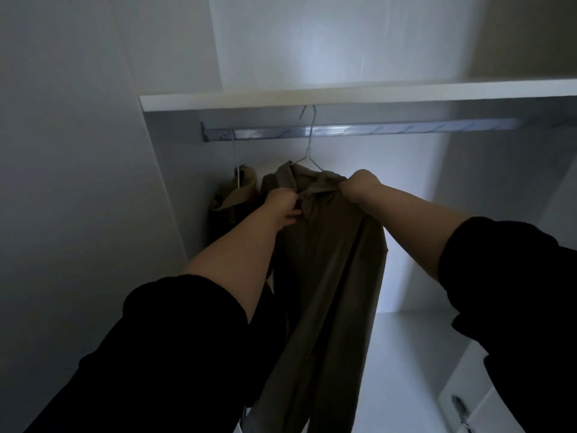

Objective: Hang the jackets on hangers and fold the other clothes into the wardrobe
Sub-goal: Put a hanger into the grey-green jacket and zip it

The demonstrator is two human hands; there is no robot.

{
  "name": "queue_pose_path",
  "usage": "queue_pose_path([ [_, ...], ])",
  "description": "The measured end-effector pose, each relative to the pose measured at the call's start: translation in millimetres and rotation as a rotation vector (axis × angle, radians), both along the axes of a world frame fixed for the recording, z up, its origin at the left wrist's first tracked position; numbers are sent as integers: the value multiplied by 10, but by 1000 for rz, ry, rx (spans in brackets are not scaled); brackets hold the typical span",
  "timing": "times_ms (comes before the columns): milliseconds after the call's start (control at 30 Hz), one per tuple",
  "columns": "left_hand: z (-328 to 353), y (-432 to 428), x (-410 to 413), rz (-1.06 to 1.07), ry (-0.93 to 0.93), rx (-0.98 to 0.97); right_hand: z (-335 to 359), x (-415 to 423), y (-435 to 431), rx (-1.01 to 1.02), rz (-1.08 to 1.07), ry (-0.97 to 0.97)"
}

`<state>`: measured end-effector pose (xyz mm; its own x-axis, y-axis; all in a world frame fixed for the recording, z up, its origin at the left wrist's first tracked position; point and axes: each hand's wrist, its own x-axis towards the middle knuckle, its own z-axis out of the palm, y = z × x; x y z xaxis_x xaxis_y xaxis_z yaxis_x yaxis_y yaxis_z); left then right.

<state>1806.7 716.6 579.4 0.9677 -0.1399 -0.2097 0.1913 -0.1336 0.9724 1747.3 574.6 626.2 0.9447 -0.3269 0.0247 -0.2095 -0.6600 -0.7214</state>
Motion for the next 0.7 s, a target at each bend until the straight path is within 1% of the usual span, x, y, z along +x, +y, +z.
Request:
queue_pose_path([
  [300,-108,166,498,-12,-38,91,-36,560,173,93,56,-21],
  [433,-214,219,747,34,-27,145,-240,799,224,137,74,34],
  [567,-355,221,849,47,18,120,-472,942,305,207,87,94],
  [700,-464,231,864,40,70,105,-590,976,328,375,102,179],
])
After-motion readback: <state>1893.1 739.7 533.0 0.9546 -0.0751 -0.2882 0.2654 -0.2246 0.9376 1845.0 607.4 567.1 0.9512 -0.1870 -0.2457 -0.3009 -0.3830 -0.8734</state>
